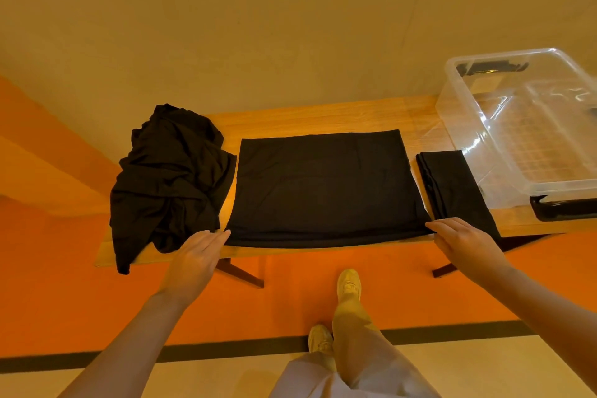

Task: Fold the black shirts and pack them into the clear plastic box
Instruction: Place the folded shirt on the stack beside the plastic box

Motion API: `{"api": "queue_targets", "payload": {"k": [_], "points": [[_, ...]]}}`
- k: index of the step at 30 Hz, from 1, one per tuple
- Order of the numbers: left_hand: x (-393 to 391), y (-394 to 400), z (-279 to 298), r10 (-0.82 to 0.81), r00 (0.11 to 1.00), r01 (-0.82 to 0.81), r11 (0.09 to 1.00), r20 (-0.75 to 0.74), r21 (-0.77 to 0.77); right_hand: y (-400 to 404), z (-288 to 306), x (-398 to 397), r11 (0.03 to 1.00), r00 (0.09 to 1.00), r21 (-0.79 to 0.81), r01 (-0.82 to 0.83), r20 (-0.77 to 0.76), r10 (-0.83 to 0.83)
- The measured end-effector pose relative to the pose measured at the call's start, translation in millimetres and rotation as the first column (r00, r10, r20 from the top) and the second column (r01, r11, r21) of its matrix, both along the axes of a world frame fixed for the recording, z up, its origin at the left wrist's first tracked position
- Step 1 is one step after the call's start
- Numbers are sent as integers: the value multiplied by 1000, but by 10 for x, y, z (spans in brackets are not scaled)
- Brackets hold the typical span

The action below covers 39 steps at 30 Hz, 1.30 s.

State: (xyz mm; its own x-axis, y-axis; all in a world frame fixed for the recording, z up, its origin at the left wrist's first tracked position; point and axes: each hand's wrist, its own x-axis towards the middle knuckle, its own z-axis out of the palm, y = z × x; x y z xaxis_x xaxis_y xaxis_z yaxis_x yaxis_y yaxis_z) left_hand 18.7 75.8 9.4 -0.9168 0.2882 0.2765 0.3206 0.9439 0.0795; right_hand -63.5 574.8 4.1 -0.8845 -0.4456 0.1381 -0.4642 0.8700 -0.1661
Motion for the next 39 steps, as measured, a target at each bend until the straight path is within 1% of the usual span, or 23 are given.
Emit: {"api": "queue_targets", "payload": {"k": [3,5,6,7,9,12,13,15,19,21,23,26,28,31,35,39], "points": [[-1,7,82,1,1000,-2,997,3,80,46,88,-23,999,1000,-36,-5,25,6],[-18,-2,124,73,993,-93,968,91,232,66,159,-53,991,994,-129,40,105,-27],[-34,-7,142,140,976,-190,921,168,340,81,192,-66,979,987,-187,77,156,-48],[-52,-3,173,208,943,-307,843,258,441,86,225,-83,960,978,-254,118,199,-67],[-117,13,245,290,872,-477,679,393,558,56,312,-125,903,956,-375,209,275,-108],[-262,63,351,316,808,-589,480,498,650,-46,464,-207,828,911,-455,328,386,-149],[-316,88,383,319,796,-605,427,515,672,-69,497,-245,798,892,-476,368,424,-158],[-439,120,436,332,782,-621,353,527,699,-107,554,-340,722,857,-535,438,491,-156],[-729,145,525,353,779,-617,293,518,730,-160,641,-604,534,800,-633,560,581,-150],[-888,150,570,364,773,-622,270,520,735,-181,675,-760,467,776,-649,600,613,-145],[-1052,151,611,374,775,-618,281,510,734,-203,700,-920,427,762,-656,622,632,-139],[-1309,146,656,377,789,-604,331,485,725,-252,741,-1175,371,751,-666,647,642,-155],[-1497,154,687,399,785,-607,340,474,719,-280,757,-1360,367,751,-666,649,639,-167],[-1819,173,730,444,759,-629,311,476,713,-319,779,-1651,381,753,-660,647,630,-188],[-2293,191,789,485,711,-665,226,509,712,-388,815,-2084,385,747,-649,656,631,-209],[-2737,176,838,516,673,-689,178,530,703,-454,830,-2547,393,731,-624,676,637,-247]]}}
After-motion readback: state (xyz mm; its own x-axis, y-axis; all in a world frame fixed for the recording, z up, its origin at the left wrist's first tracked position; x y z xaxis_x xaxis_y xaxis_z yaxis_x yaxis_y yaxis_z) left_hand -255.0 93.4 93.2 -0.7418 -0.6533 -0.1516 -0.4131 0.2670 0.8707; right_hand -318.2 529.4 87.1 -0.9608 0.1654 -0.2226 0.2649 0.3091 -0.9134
